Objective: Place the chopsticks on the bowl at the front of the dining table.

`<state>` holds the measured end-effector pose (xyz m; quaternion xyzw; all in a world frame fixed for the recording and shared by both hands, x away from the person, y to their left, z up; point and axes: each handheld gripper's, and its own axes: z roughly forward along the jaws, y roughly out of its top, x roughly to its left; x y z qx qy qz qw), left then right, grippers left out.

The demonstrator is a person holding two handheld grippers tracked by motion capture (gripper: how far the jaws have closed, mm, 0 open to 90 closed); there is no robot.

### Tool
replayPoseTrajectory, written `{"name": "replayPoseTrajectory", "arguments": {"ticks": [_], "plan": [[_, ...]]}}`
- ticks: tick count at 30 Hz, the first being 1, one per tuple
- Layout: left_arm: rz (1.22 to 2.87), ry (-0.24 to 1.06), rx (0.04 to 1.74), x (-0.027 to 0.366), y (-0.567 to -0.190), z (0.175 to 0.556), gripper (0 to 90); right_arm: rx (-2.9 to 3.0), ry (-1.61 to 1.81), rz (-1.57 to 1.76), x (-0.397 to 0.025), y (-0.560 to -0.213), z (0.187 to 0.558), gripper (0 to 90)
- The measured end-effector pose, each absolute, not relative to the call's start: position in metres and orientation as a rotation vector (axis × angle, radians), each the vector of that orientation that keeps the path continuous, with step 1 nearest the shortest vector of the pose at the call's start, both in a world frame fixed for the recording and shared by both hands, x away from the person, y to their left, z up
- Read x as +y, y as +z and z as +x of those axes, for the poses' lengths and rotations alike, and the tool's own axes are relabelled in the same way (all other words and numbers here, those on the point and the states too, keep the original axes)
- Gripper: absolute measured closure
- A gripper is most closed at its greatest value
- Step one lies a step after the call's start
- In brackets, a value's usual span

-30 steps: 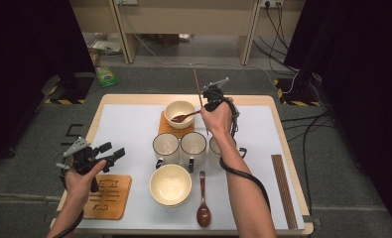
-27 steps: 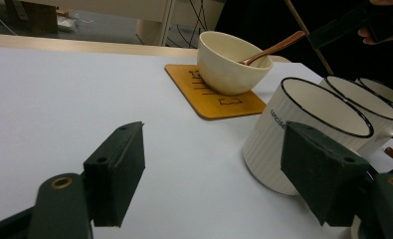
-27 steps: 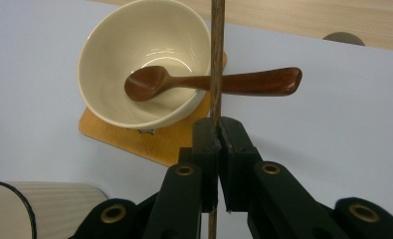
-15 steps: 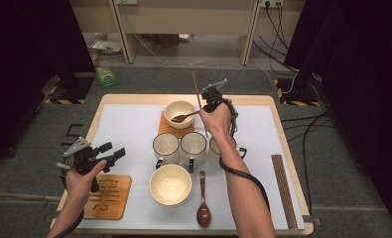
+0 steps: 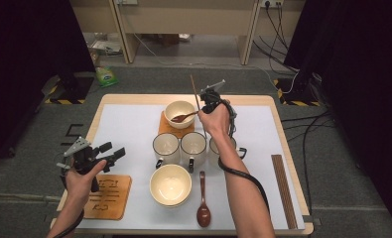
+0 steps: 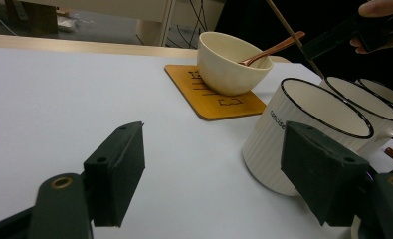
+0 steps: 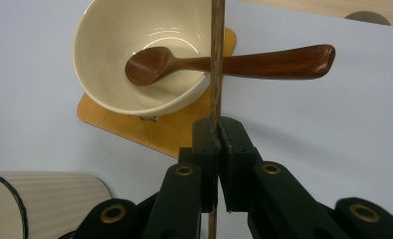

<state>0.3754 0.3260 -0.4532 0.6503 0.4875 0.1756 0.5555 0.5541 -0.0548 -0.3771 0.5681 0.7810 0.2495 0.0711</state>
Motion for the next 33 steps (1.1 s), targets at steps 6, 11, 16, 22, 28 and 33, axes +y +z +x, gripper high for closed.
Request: {"name": "replayPoseTrajectory", "arguments": {"ticks": [6,11,16,22,28,33], "plan": [[1.534,0.414,1.151,0.3262,-0.4533,0.3753,24.8,2.362,0.751,1.697,-0.0535,-0.3785,0.5544,85.9],[1.535,0.415,1.152,0.3260,-0.4533,0.3752,24.8,2.366,0.750,1.695,-0.0536,-0.3788,0.5544,85.9],[1.534,0.415,1.152,0.3262,-0.4532,0.3754,24.7,2.367,0.752,1.702,-0.0539,-0.3799,0.5550,85.9],[1.534,0.416,1.152,0.3263,-0.4533,0.3753,24.7,2.366,0.760,1.698,-0.0530,-0.3794,0.5555,85.9],[1.531,0.417,1.153,0.3269,-0.4530,0.3752,24.7,2.369,0.756,1.688,-0.0522,-0.3800,0.5554,85.9],[1.532,0.416,1.153,0.3268,-0.4531,0.3752,24.7,2.371,0.748,1.685,-0.0516,-0.3801,0.5559,85.9]]}}
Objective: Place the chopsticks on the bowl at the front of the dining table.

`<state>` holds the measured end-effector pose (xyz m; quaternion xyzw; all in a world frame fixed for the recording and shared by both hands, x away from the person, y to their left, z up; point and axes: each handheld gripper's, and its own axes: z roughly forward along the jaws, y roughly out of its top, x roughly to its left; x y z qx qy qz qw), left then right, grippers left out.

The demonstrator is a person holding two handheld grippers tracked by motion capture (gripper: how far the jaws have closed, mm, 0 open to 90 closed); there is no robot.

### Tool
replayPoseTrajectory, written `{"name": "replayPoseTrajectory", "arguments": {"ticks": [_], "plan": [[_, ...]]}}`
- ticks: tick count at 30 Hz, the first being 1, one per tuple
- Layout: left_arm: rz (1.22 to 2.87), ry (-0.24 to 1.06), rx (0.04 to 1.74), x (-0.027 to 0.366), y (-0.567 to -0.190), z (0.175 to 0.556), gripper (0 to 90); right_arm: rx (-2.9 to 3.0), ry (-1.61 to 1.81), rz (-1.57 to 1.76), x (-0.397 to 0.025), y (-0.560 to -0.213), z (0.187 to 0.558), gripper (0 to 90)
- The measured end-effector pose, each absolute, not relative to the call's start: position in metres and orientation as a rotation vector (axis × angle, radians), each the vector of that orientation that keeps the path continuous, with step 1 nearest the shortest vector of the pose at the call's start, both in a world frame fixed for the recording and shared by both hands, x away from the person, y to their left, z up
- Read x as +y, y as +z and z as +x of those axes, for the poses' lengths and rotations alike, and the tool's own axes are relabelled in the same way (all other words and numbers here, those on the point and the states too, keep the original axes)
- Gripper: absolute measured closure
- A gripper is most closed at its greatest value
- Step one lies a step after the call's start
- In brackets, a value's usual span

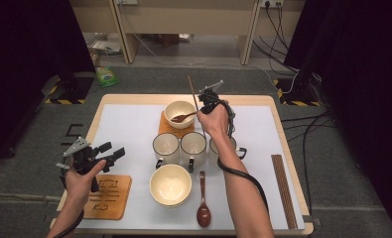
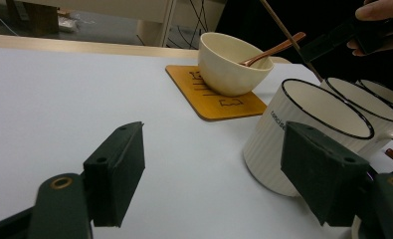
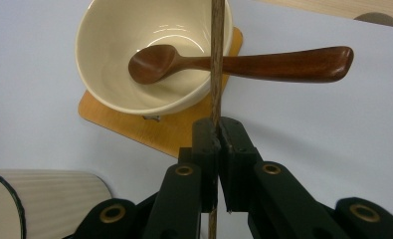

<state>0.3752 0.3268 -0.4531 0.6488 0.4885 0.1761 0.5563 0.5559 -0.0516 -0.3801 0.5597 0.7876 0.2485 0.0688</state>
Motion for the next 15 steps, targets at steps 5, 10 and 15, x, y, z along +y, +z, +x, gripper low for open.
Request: {"name": "replayPoseTrajectory", "arguments": {"ticks": [5,10,15], "plan": [[1.531,0.415,1.154,0.3269,-0.4535,0.3753,24.7,2.376,0.746,1.677,-0.0519,-0.3793,0.5568,85.9],[1.533,0.416,1.152,0.3261,-0.4533,0.3752,24.7,2.376,0.746,1.672,-0.0517,-0.3786,0.5572,85.8],[1.533,0.415,1.152,0.3261,-0.4534,0.3753,24.7,2.378,0.738,1.672,-0.0518,-0.3787,0.5582,85.8]]}}
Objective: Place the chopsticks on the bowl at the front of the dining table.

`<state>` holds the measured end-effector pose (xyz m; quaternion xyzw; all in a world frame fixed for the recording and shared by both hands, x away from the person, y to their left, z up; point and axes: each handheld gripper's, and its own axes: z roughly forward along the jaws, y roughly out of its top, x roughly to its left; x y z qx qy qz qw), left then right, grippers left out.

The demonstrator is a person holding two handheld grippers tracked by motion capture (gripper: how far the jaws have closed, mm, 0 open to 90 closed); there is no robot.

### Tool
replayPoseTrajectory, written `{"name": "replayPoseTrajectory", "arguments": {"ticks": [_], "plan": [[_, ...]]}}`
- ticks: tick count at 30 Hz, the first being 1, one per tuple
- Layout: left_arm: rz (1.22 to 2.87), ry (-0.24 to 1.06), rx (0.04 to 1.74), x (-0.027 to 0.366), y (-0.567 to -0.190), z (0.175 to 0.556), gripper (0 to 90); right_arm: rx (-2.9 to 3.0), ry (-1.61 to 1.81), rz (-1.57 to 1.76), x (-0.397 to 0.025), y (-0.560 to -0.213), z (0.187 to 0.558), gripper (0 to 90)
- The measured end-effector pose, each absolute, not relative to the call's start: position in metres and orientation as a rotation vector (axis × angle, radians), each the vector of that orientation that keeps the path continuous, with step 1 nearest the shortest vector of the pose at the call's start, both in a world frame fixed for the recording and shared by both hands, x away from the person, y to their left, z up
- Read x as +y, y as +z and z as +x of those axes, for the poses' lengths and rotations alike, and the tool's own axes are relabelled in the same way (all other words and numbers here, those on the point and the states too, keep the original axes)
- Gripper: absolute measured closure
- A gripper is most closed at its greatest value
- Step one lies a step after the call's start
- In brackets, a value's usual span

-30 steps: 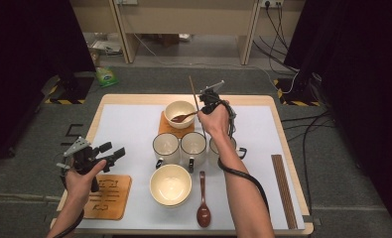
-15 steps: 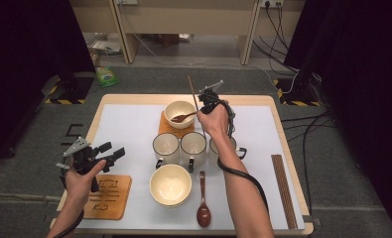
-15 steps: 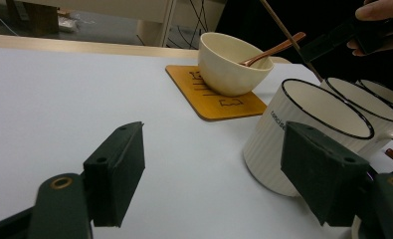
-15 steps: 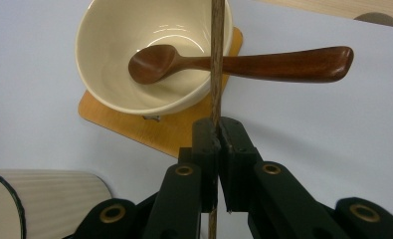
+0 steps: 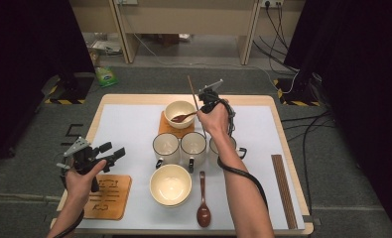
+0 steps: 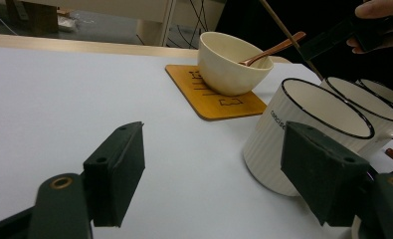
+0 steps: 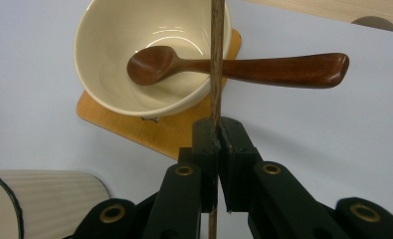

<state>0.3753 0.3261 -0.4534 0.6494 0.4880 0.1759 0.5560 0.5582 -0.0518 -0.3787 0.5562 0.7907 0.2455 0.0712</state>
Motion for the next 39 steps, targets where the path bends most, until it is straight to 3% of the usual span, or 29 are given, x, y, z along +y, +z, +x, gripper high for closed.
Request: {"name": "replayPoseTrajectory", "arguments": {"ticks": [39], "plan": [[1.535,0.412,1.151,0.325,-0.454,0.376,24.7,2.422,0.736,1.645,-0.047,-0.390,0.561,85.5]]}}
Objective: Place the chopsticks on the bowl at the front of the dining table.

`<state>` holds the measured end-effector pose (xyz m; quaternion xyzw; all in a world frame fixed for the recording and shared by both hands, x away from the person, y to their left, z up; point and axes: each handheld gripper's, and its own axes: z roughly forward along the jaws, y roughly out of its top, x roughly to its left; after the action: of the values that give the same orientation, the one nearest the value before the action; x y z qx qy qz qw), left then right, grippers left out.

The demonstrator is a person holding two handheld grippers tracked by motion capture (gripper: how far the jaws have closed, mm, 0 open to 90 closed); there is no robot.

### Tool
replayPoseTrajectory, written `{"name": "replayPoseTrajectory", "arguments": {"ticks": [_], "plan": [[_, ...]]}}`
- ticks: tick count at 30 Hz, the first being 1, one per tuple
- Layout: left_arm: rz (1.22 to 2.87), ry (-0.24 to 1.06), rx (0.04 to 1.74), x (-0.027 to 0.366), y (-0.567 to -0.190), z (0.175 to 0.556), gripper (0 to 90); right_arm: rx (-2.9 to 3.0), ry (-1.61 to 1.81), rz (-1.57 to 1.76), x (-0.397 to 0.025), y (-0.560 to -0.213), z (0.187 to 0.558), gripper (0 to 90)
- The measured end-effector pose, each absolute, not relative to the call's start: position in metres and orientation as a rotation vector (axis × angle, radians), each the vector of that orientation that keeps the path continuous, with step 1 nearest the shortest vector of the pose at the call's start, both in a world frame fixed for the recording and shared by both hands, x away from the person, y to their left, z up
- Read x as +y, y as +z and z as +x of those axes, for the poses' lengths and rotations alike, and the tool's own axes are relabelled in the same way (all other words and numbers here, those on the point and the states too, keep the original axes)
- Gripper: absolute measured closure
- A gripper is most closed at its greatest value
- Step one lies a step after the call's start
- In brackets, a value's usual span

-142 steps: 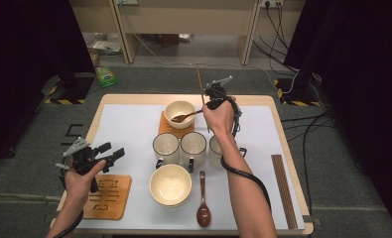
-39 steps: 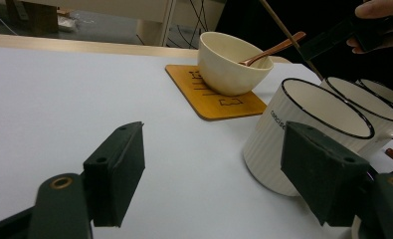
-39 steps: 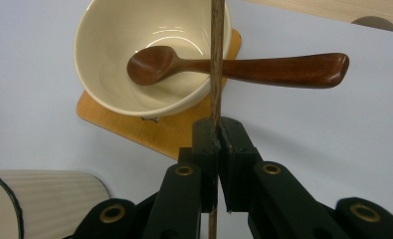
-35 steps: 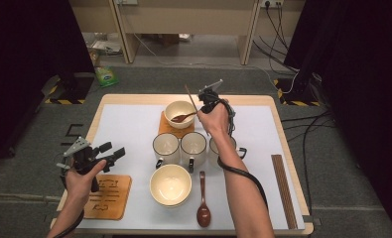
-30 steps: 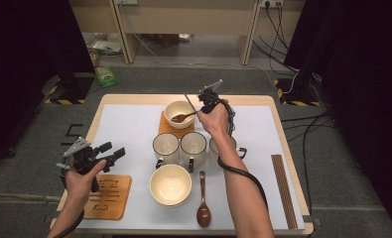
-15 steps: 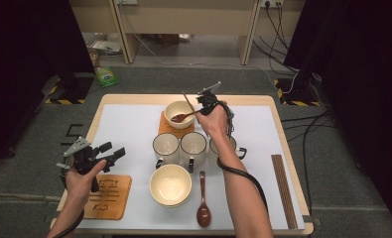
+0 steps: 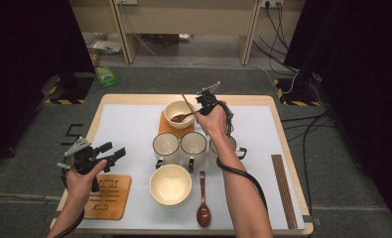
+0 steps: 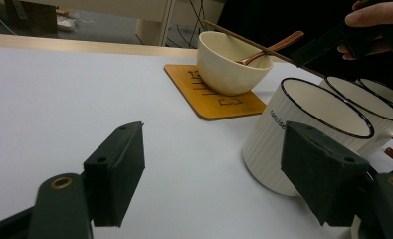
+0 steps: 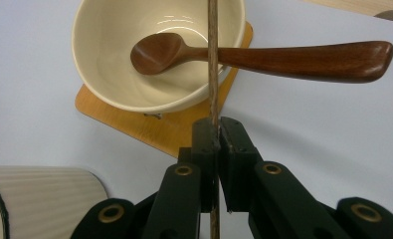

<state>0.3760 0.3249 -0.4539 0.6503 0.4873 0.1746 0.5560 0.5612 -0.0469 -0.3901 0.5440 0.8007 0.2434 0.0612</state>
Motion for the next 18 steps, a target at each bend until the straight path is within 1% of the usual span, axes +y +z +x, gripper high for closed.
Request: {"name": "replayPoseTrajectory", "arguments": {"ticks": [10,18], "plan": [[1.536,0.412,1.151,0.3248,-0.4542,0.3762,24.7,2.421,0.745,1.649,-0.0468,-0.3912,0.5616,84.3],[1.535,0.412,1.151,0.3248,-0.4541,0.3762,24.7,2.429,0.755,1.641,-0.0472,-0.3894,0.5584,80.9]]}}
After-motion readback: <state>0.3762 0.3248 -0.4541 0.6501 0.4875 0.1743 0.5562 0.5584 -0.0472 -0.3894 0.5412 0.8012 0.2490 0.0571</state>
